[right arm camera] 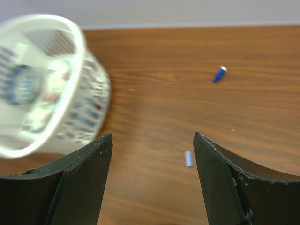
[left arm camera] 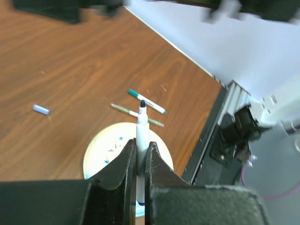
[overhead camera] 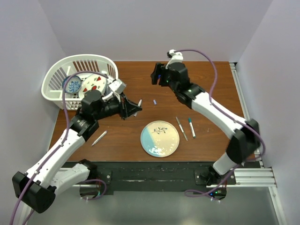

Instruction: Insert the pens into the pen caps

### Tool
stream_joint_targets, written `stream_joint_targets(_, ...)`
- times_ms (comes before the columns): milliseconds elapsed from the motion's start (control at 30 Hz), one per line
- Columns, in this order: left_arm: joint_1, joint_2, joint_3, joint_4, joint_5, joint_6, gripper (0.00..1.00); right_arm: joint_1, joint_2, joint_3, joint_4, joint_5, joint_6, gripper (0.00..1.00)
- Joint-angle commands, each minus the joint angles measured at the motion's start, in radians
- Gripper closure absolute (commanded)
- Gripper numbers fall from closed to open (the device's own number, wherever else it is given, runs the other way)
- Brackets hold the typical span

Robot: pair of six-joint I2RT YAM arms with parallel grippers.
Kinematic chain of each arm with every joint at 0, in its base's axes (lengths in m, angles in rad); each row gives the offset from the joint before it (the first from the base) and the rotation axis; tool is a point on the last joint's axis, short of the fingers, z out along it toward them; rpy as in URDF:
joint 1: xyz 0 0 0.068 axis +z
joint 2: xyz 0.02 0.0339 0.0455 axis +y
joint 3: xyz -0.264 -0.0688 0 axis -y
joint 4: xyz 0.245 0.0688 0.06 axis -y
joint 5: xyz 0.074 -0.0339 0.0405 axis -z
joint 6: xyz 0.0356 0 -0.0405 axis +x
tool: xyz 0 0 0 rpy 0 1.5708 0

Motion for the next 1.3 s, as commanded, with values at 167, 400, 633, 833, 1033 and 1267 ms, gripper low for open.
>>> stream_joint_targets(167,0.002,-0.006,-0.064,0.042,0.108,0.081,1.0,-0.095,0.519,0.393,-0.131,0.184,0.002,0.33)
stream_joint_targets(400,0.003,-0.055,-0.131,0.073,0.028,0.038,1.0,-0.141,0.753,0.623,-0.148,0.262,0.09,0.48)
stream_joint_targets(633,0.003,-0.079,-0.148,0.087,0.027,0.023,1.0,-0.16,0.891,0.737,-0.114,0.227,0.166,0.48)
stream_joint_targets(833,0.003,-0.083,-0.157,0.125,0.053,0.009,1.0,-0.158,0.963,0.778,-0.062,0.274,0.192,0.47)
stream_joint_targets(1033,0.003,-0.083,-0.16,0.135,0.068,0.003,1.0,-0.161,1.052,0.844,-0.033,0.282,0.216,0.48)
stream_joint_targets(1267,0.003,-0.089,-0.163,0.145,0.077,-0.008,1.0,-0.157,1.109,0.937,-0.088,0.296,0.217,0.52)
